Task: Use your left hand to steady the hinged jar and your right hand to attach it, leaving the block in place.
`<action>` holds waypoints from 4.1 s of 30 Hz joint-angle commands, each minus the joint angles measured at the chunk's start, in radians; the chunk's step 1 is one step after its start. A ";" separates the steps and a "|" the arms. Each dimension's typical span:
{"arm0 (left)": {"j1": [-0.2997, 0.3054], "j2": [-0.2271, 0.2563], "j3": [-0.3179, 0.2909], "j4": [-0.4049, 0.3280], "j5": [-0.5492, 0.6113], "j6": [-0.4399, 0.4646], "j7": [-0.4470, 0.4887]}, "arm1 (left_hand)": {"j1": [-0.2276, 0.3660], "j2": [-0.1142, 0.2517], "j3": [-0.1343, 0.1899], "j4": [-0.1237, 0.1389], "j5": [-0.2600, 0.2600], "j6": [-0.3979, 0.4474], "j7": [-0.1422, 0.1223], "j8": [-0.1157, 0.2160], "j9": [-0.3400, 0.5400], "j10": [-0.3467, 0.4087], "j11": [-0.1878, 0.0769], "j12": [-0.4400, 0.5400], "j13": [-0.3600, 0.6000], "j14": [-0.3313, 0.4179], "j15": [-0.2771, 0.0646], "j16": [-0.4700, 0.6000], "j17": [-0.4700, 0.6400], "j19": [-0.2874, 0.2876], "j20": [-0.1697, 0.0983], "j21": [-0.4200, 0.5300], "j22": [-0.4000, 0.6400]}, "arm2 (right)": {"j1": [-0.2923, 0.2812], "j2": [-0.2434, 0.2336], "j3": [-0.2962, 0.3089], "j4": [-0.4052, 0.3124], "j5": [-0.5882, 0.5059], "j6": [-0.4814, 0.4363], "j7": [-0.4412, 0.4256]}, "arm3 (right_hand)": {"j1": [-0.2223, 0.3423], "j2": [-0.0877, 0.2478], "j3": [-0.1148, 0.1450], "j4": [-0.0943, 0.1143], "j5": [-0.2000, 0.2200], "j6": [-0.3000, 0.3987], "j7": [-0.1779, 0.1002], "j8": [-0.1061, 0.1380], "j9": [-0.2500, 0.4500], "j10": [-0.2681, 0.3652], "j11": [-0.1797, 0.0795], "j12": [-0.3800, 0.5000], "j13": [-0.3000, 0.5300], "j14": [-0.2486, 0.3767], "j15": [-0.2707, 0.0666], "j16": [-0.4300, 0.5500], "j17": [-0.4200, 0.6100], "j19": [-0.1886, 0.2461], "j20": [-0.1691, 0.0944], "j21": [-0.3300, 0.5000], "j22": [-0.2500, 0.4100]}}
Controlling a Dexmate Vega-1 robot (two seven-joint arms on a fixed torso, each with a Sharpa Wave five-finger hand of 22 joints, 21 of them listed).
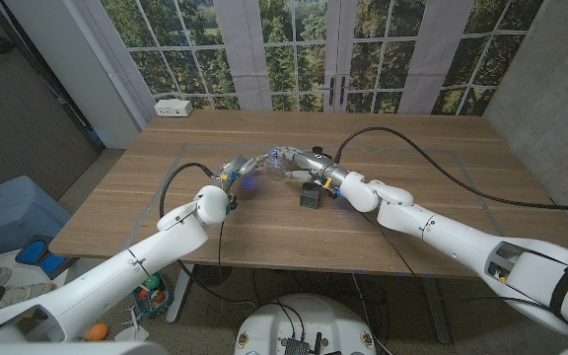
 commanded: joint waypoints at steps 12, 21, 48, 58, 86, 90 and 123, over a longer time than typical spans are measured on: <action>-0.084 -0.015 0.054 0.088 0.008 -0.056 -0.065 | -0.004 0.012 0.006 -0.010 0.001 -0.124 -0.060 -0.014 0.001 -0.129 -0.050 -0.020 0.005 -0.150 -0.071 -0.018 0.002 -0.085 0.023 -0.050 0.004 | 0.013 -0.004 -0.002 0.003 0.051 0.008 0.212 | -0.001 0.000 -0.008 0.005 0.005 0.024 0.014 0.008 0.004 0.036 0.025 0.017 0.002 0.060 -0.099 0.031 0.005 0.003 -0.027 0.000 0.003; -0.029 -0.038 0.033 0.015 0.063 0.056 0.073 | -0.002 0.035 0.017 -0.001 0.001 0.028 -0.059 0.036 0.006 -0.074 -0.016 0.009 0.006 -0.131 -0.001 0.000 0.003 -0.100 0.059 -0.049 0.004 | 0.021 0.003 -0.005 0.021 0.041 0.014 0.197 | 0.000 0.000 -0.010 0.004 0.006 0.025 0.015 0.007 0.004 0.035 0.027 0.017 0.002 0.058 -0.096 0.031 0.003 0.005 -0.025 0.001 0.003; 0.122 -0.192 -0.053 0.192 0.231 -0.327 0.630 | 0.097 0.088 0.153 -0.101 -0.018 0.008 -0.139 -0.007 0.012 -0.029 -0.060 -0.004 0.010 0.026 -0.026 0.001 0.002 0.033 0.072 -0.016 0.007 | -0.004 -0.030 0.025 -0.007 0.031 0.155 0.075 | -0.172 -0.119 -0.174 0.041 -0.084 -0.035 0.038 -0.002 0.006 -0.026 0.072 0.008 0.003 0.051 -0.012 0.024 -0.014 0.002 0.042 -0.006 0.003; 0.139 -0.194 -0.066 0.181 0.246 -0.338 0.625 | 0.096 0.084 0.160 -0.107 -0.020 -0.015 -0.151 -0.009 0.012 -0.051 -0.070 -0.010 0.011 0.013 -0.036 -0.004 0.004 0.024 0.073 -0.021 0.008 | -0.032 -0.037 0.066 -0.011 0.013 0.251 -0.019 | -0.249 -0.138 -0.221 0.066 -0.129 -0.043 0.026 0.001 0.006 -0.039 0.076 0.008 0.004 0.039 -0.003 0.020 -0.015 -0.030 0.053 -0.018 0.003; 0.190 -0.198 -0.086 0.116 0.287 -0.332 0.625 | 0.089 0.079 0.173 -0.114 -0.021 -0.063 -0.175 -0.010 0.012 -0.095 -0.081 -0.014 0.011 -0.010 -0.048 -0.007 0.005 0.024 0.074 -0.023 0.010 | -0.102 -0.050 0.187 -0.026 0.115 0.420 -0.073 | -0.401 -0.100 -0.277 0.132 -0.135 -0.016 0.017 0.014 0.005 -0.016 0.077 0.021 0.003 0.057 -0.009 0.030 -0.013 -0.016 0.054 -0.005 0.003; 0.192 -0.198 -0.086 0.111 0.292 -0.330 0.621 | 0.088 0.078 0.175 -0.115 -0.021 -0.064 -0.176 -0.009 0.012 -0.097 -0.082 -0.014 0.011 -0.011 -0.049 -0.007 0.005 0.024 0.072 -0.023 0.010 | -0.116 -0.051 0.204 -0.034 0.133 0.420 -0.070 | -0.397 -0.099 -0.276 0.126 -0.135 -0.026 0.011 0.009 0.005 -0.017 0.080 0.020 0.002 0.060 -0.007 0.029 -0.016 -0.013 0.055 -0.004 0.003; 0.244 -0.198 -0.173 0.090 0.123 -0.502 0.548 | 0.073 0.071 0.189 -0.119 -0.022 -0.132 -0.199 -0.013 0.011 -0.183 -0.100 -0.022 0.010 -0.060 -0.054 -0.013 0.006 0.030 0.065 -0.024 0.011 | -0.205 -0.042 0.317 -0.088 0.309 0.377 -0.061 | -0.406 -0.084 -0.279 0.112 -0.138 0.017 0.013 0.020 0.003 -0.008 0.090 0.021 0.001 0.067 0.001 0.029 -0.022 -0.012 0.061 -0.007 0.002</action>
